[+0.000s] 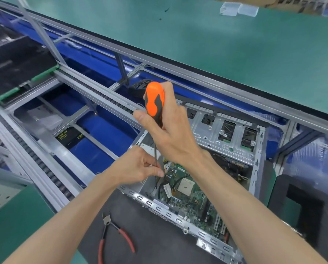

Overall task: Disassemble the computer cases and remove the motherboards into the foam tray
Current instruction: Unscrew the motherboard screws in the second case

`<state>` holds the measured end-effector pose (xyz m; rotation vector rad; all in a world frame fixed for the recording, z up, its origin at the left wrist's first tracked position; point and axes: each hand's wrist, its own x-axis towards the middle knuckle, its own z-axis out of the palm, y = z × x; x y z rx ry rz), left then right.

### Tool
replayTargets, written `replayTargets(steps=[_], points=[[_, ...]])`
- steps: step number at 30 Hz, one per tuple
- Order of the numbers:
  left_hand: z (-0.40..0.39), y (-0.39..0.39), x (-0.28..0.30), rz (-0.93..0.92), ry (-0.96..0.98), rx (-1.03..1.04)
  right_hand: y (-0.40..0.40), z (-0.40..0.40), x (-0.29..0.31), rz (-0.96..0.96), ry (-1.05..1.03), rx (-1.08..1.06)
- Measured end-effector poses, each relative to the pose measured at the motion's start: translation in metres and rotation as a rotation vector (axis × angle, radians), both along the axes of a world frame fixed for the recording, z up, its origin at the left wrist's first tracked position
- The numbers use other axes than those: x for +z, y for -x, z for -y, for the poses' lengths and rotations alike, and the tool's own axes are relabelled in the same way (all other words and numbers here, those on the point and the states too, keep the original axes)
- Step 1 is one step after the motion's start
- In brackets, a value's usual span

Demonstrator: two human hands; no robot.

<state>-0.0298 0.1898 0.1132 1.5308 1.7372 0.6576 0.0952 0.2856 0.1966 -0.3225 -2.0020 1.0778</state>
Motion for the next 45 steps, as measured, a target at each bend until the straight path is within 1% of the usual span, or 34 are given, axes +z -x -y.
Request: replayTargets(steps=[3, 6, 15, 23, 27, 29, 34, 39, 42, 43, 45], points=[[0.003, 0.002, -0.009, 0.0, 0.0, 0.027, -0.002, 0.006, -0.014, 0.095, -0.026, 0.022], [0.004, 0.004, -0.013, -0.02, -0.017, 0.032, -0.007, 0.009, -0.027, 0.134, -0.015, 0.034], [0.007, 0.005, -0.013, -0.026, 0.01, 0.019, -0.01, 0.012, -0.04, 0.143, -0.002, 0.037], [0.008, 0.003, -0.012, -0.125, 0.074, -0.019, -0.012, 0.017, -0.044, 0.15, 0.023, 0.053], [0.009, 0.001, -0.011, -0.116, 0.047, -0.013, -0.013, 0.018, -0.04, 0.183, 0.017, 0.059], [0.01, 0.0, -0.01, -0.113, 0.021, -0.004, -0.015, 0.017, -0.033, 0.205, -0.04, 0.052], [0.015, 0.001, -0.012, -0.123, 0.047, -0.008, -0.012, 0.021, -0.01, 0.187, -0.306, -0.058], [0.015, 0.002, -0.015, -0.115, 0.131, -0.001, -0.014, 0.012, 0.008, 0.329, -0.252, 0.172], [0.015, 0.0, -0.013, -0.096, 0.166, 0.016, -0.02, 0.006, 0.019, 0.41, -0.286, 0.217], [0.015, -0.001, -0.011, -0.086, 0.17, 0.024, -0.02, 0.007, 0.021, 0.445, -0.332, 0.177], [0.015, -0.001, -0.01, -0.072, 0.168, 0.049, -0.016, 0.012, 0.027, 0.542, -0.495, -0.003]])
